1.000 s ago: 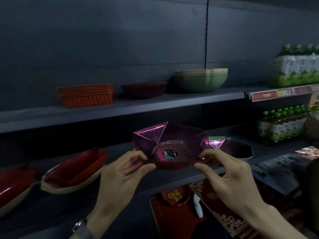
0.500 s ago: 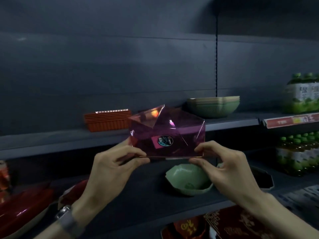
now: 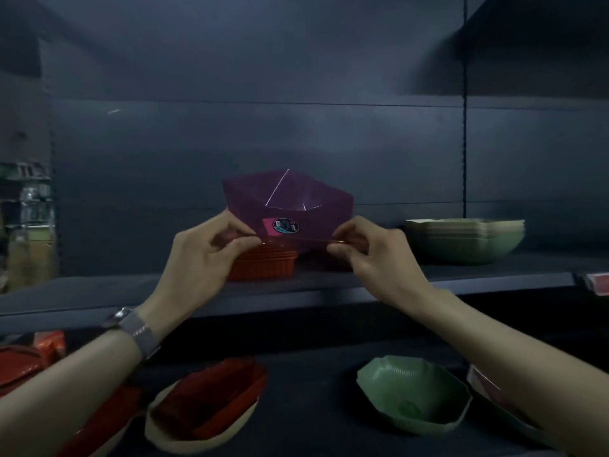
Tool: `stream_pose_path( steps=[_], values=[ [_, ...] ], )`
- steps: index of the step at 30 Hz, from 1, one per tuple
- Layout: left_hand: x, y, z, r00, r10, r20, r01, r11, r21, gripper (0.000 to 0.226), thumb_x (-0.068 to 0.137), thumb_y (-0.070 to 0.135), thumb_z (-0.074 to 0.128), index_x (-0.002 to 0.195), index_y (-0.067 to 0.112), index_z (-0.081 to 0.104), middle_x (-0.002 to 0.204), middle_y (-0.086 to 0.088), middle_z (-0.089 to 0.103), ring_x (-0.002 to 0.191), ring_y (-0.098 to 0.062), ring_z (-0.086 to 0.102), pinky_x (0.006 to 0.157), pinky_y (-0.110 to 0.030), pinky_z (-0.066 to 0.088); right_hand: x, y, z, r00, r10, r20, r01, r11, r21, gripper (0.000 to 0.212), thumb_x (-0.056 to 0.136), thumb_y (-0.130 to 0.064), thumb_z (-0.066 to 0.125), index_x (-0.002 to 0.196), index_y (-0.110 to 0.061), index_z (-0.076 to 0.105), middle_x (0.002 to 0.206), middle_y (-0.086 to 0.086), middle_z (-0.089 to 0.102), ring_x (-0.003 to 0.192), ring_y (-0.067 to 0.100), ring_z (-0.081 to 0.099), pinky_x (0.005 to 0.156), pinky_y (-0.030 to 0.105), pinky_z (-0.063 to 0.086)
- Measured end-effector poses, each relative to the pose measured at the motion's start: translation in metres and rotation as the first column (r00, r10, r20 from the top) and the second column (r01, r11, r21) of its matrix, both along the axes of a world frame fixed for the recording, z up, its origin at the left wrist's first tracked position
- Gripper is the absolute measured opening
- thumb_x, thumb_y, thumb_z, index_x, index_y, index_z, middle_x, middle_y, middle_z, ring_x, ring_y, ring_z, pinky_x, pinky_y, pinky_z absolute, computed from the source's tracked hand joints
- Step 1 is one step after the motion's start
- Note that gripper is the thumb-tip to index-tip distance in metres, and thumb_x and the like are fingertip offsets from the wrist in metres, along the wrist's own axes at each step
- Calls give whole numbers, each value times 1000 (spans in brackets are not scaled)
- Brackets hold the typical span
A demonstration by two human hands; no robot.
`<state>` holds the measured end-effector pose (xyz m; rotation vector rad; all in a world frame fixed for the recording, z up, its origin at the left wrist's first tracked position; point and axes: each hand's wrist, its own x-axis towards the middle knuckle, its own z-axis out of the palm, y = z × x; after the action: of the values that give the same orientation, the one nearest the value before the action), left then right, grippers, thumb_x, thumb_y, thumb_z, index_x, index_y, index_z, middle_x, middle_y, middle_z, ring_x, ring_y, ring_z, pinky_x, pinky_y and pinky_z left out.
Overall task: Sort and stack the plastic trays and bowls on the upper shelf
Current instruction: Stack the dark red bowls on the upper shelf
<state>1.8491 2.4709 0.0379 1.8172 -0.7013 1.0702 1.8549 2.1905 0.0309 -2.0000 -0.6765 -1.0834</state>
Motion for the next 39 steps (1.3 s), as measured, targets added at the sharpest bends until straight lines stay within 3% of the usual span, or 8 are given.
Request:
stream_pose_path(
  steps=[5,10,14,18,22,25,36,39],
  values=[
    [32,24,26,991,136,12,-136,991,18,11,88,27,81,83,26,72,78,13,72,73,-4,63,74,-22,49,42,29,30,999,-38,4,38,998,-40,13,96,-30,76,103,-21,70,87,-4,76,84,12,75,79,37,60],
    [62,32,38,986,168,-10,-168,985,25,10,89,29,81,84,25,73,82,7,74,85,-21,69,76,-24,51,71,37,44,998,-64,10,64,995,-76,14,98,-29,75,104,-18,69,91,-2,76,89,15,75,85,40,60],
    [84,24,52,987,151,-59,-149,988,45,10,90,33,80,85,26,74,89,6,77,87,-24,72,81,-40,57,89,29,58,994,-110,10,111,988,-105,14,98,-32,74,102,-20,68,87,2,77,86,24,75,80,45,61],
    [107,8,70,993,108,-45,-105,992,74,9,90,31,80,86,25,75,89,11,77,89,-6,72,84,-25,57,102,15,75,984,-177,27,179,977,-112,16,99,-33,72,103,-18,68,87,4,76,87,26,73,80,44,58],
    [128,-18,79,991,122,-52,-117,989,87,14,90,32,81,86,20,74,80,10,72,74,7,62,68,-4,42,112,-7,84,969,-243,47,247,960,-129,15,101,-31,69,105,-16,67,87,-2,74,86,24,71,80,44,57],
    [140,-41,80,992,107,-70,-100,991,92,17,90,32,81,87,17,75,81,5,73,77,1,62,68,-5,42,118,-26,84,959,-281,30,283,949,-139,15,103,-30,68,108,-16,66,83,-12,67,89,24,69,83,44,57],
    [166,-122,41,981,86,-172,-59,986,155,15,87,36,83,83,23,76,82,4,74,80,-10,65,67,-5,40,132,-97,38,932,-343,-119,336,939,-73,10,104,-29,65,107,-20,60,100,0,71,105,33,66,91,45,53],
    [169,-130,28,974,100,-203,-57,976,208,17,91,40,78,88,24,76,85,8,74,84,-11,67,75,-15,45,135,-108,25,923,-353,-150,345,935,-76,10,103,-31,66,104,-24,59,101,3,75,100,32,68,88,49,56]
  ],
)
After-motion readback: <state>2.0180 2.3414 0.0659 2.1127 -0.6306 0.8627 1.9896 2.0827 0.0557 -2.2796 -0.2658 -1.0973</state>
